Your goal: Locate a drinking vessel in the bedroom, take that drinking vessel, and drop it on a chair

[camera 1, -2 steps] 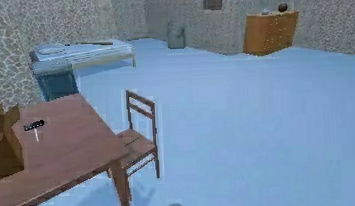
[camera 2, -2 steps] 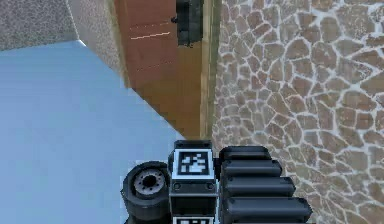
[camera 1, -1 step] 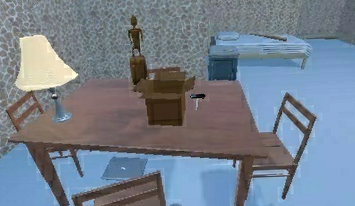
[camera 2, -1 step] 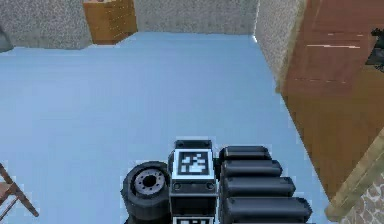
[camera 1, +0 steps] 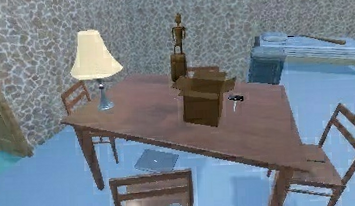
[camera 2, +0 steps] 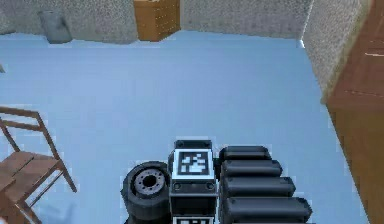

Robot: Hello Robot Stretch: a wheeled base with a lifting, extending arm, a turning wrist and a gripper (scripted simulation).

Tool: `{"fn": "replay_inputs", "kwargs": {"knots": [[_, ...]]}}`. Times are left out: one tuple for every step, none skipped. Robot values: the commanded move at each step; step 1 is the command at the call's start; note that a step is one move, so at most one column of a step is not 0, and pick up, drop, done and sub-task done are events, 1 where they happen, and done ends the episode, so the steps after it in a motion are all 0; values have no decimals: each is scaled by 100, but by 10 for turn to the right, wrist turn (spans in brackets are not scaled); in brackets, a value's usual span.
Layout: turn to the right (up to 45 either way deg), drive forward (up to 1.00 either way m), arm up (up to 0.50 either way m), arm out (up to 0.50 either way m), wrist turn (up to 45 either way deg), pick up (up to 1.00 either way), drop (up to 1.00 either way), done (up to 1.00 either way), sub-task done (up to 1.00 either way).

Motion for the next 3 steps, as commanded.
{"fn": "replay_inputs", "kwargs": {"knots": [[0, 25, 0, 0, 0, 0, 0, 0, 0], [-450, 0, 0, 0, 0, 0, 0, 0, 0], [-270, 0, 0, 0, 0, 0, 0, 0, 0]]}}
